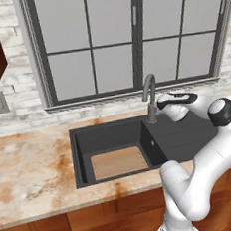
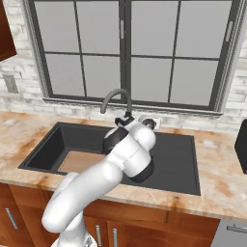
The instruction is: Turn on the sink faucet with hot water and rinse the cutting board for ten seconds, then turn off the faucet. Push the cutting board to reach the water if necessary.
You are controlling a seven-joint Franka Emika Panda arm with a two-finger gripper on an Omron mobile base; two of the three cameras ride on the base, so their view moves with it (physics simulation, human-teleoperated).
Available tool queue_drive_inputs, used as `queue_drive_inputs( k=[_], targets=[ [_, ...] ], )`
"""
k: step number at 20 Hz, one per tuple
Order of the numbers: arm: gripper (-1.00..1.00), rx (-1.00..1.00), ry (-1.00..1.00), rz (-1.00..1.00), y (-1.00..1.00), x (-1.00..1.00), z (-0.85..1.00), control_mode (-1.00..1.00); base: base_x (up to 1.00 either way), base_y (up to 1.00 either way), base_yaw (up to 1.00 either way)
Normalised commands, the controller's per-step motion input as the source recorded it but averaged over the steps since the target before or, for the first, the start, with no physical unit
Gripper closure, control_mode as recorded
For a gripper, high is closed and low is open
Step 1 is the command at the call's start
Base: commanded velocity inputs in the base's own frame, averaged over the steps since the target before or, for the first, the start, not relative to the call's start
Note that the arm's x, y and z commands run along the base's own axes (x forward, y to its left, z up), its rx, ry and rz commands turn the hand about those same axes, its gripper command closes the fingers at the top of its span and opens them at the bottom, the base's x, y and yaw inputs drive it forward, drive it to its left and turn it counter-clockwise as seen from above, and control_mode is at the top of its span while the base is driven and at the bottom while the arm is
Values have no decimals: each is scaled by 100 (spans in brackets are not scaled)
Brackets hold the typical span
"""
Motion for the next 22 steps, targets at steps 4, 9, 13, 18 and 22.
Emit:
queue_drive_inputs(
  k=[4,9,13,18,22],
  targets=[
    [-100,0,0,0,0,12,0,-100,0,0,0],
    [-100,0,0,0,0,12,0,-100,0,0,0],
    [-100,0,0,0,0,9,0,-100,0,0,0],
    [-100,0,0,0,0,0,0,-100,0,0,0],
    [-100,0,0,0,-1,0,0,-100,0,0,0]
  ],
)
